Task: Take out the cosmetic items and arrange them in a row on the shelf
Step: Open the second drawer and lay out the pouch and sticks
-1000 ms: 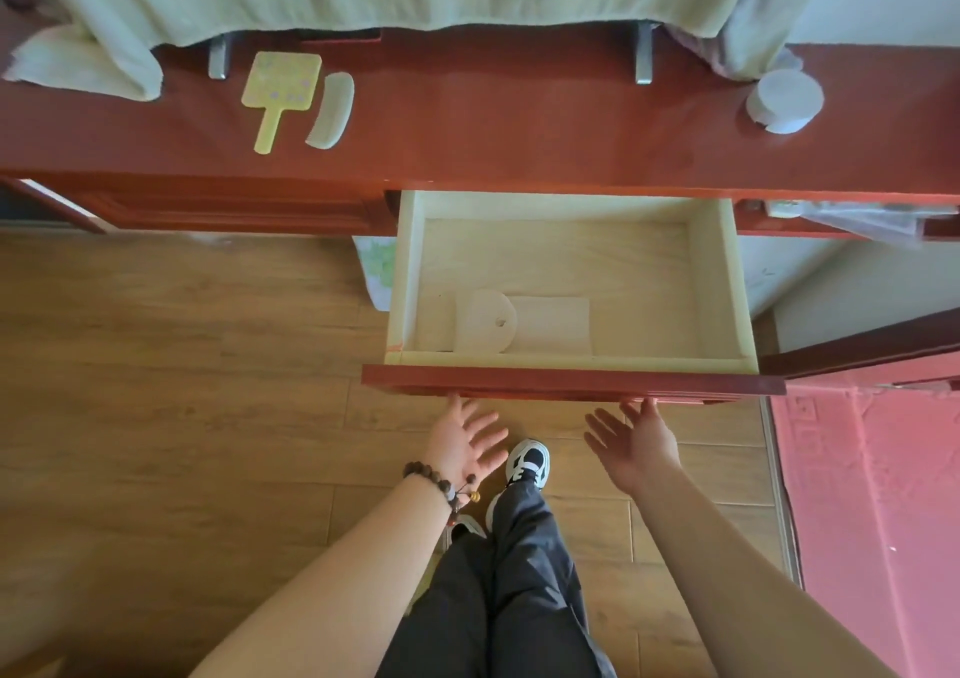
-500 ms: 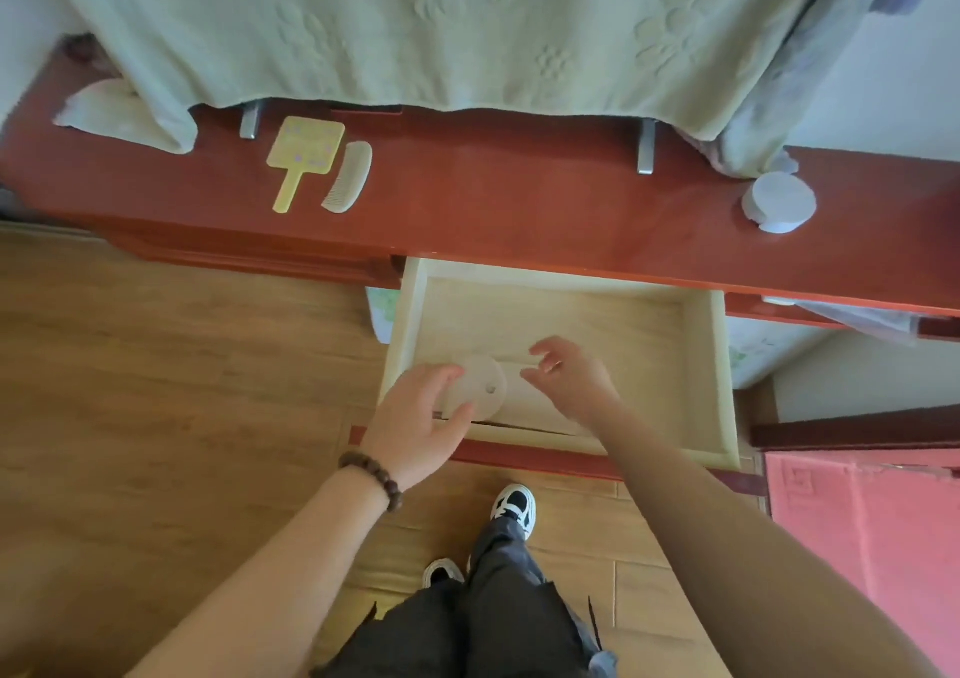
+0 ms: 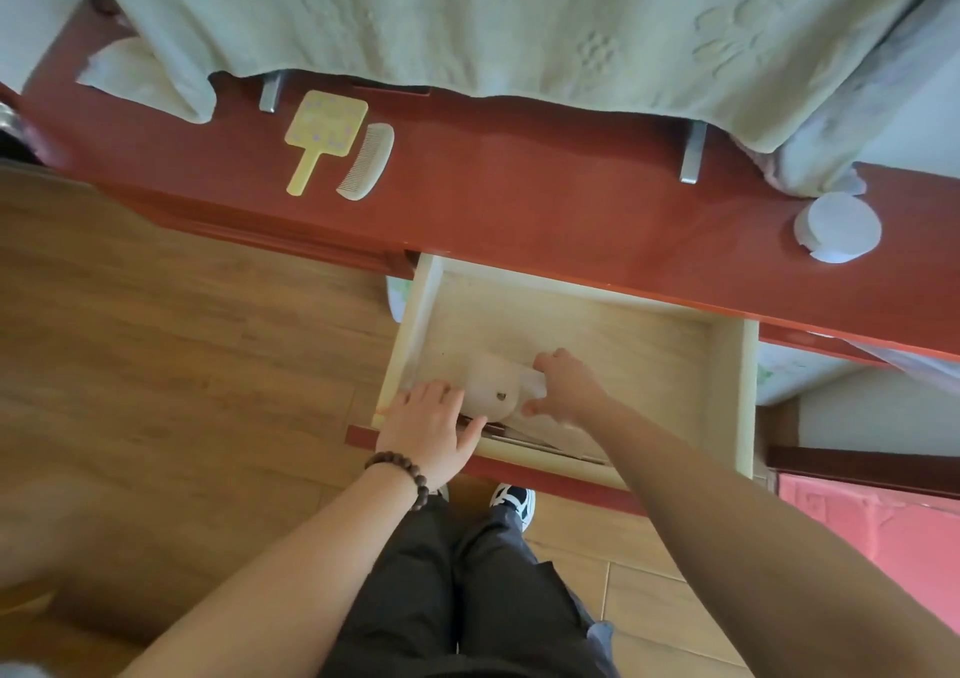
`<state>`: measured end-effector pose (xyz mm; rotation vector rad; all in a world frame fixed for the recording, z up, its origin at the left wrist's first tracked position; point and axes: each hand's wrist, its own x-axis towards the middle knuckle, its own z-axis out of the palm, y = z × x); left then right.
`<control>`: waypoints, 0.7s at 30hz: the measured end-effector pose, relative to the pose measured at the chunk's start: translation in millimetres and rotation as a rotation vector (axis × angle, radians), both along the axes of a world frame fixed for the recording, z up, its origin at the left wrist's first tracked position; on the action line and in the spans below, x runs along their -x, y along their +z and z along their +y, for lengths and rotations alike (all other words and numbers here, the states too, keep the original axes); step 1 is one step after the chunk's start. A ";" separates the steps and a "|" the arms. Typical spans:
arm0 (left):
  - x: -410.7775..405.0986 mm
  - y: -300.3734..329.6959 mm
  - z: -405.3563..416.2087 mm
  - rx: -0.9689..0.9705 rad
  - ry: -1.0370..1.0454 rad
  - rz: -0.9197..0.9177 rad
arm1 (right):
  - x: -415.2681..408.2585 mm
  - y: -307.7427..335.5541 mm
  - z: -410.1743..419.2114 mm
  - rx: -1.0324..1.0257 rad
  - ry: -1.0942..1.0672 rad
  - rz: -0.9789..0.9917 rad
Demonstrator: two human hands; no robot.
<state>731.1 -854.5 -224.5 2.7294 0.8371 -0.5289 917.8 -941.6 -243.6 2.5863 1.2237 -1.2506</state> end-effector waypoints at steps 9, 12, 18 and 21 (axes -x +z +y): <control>-0.5 4.6 0.9 -0.003 -0.015 0.003 | -17.8 57.0 -19.2 -0.253 -0.203 0.031; 0.0 4.7 1.0 0.005 -0.022 0.000 | -32.4 94.9 -10.3 -0.486 -0.458 0.064; -0.3 4.9 1.4 0.002 -0.022 -0.009 | -88.8 105.5 30.7 -0.646 -0.970 -0.044; 0.7 4.3 1.8 0.004 -0.021 -0.017 | -108.2 92.6 44.4 -0.611 -1.017 -0.058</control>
